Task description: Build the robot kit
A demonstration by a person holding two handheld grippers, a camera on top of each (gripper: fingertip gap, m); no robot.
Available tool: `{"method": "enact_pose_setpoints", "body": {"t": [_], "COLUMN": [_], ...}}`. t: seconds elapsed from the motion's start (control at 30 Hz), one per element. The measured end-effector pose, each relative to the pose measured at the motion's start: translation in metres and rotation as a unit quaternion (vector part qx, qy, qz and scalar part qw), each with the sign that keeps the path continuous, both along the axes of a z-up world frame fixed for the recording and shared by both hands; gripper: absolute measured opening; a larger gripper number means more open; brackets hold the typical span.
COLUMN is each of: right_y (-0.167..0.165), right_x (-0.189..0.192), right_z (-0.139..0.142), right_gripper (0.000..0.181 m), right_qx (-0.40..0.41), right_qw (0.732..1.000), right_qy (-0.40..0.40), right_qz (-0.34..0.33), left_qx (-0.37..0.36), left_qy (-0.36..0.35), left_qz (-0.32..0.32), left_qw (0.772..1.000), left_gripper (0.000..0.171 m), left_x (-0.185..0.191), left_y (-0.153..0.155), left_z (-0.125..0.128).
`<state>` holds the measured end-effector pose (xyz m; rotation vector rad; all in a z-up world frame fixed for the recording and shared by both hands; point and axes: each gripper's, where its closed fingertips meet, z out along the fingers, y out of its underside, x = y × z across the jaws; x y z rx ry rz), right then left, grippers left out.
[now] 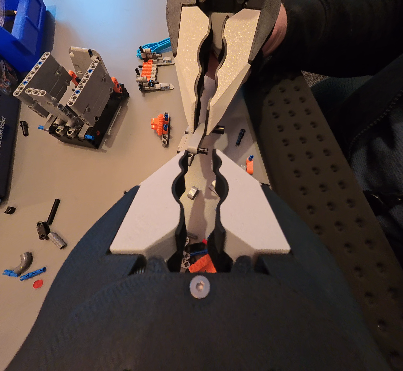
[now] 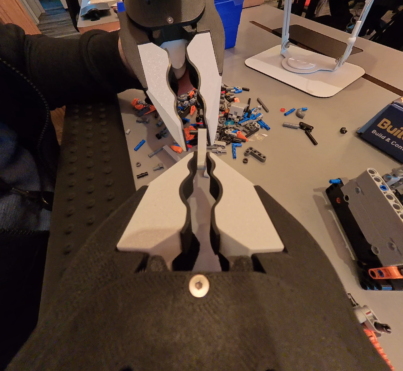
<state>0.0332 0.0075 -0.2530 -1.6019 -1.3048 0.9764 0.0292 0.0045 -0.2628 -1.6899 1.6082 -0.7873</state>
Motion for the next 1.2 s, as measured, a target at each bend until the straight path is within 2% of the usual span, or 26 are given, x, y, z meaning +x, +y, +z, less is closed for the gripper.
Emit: {"method": "enact_pose_setpoints", "body": {"t": [0.17,1.2], "right_y": [-0.0001,0.0026], "right_x": [0.0002,0.0023], "right_z": [0.0021,0.0064], "right_gripper": [0.006,0.006], "right_qx": [-0.001,-0.015], "right_qw": [1.0,1.0], "right_qy": [0.006,0.027], "right_qz": [0.0,-0.004], "left_qx": [0.0,-0.004], "left_qy": [-0.008,-0.015], "left_qz": [0.005,0.012], "left_qw": [1.0,1.0], "left_gripper": [0.015,0.014], "left_x": [0.0007,0.0019], "left_y": [0.0018,0.0042], "left_z": [0.0022,0.0042]}}
